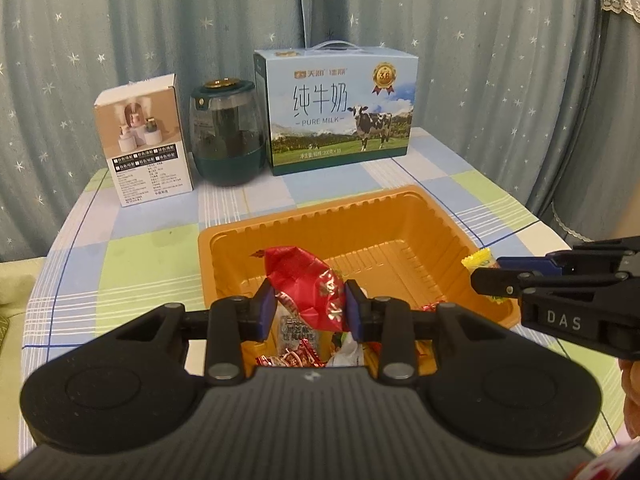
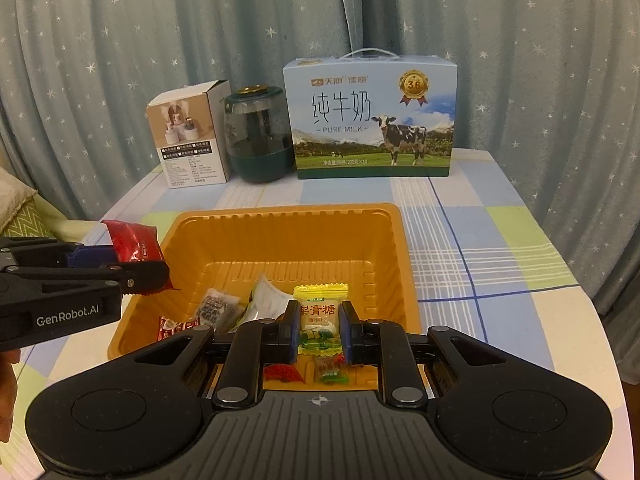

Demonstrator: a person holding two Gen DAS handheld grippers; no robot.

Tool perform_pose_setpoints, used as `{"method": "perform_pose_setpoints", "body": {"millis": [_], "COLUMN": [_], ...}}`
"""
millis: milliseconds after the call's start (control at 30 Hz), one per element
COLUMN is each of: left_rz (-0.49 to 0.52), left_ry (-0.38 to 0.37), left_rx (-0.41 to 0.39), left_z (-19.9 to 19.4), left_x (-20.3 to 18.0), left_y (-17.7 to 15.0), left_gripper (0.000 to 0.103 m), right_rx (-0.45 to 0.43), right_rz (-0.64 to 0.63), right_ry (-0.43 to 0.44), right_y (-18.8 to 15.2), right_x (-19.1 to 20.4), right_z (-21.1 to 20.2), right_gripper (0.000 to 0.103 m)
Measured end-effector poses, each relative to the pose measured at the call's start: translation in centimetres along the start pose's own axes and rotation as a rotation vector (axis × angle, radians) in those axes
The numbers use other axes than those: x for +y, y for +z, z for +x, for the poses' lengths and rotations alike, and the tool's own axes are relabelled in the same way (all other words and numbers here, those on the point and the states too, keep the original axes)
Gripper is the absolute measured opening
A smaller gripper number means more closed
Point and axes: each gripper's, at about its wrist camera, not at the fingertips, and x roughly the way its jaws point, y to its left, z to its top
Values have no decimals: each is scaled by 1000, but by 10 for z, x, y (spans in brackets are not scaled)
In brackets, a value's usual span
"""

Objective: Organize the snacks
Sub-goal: 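Carry the yellow pack and red bag into the orange tray and open both grippers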

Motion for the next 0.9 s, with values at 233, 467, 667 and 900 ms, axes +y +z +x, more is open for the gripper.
{"method": "perform_pose_setpoints", "body": {"millis": [233, 467, 667, 900], "left_rz": [-3, -3, -11, -20], "left_ry": [8, 2, 24, 42], "left_rx": [35, 52, 36, 27], "left_z": [21, 35, 34, 21], "left_x": [8, 8, 15, 26], "left_y": [3, 6, 9, 1], "left_gripper": [32, 33, 50, 67], "right_rx": [20, 32, 37, 37], "right_rz": [-9, -9, -8, 9], "right_ry": [-1, 2, 4, 6], "right_y": [7, 5, 3, 6], "right_x": [1, 1, -1, -4], "right_z": [20, 31, 34, 31], "right_gripper": [20, 20, 20, 20]}}
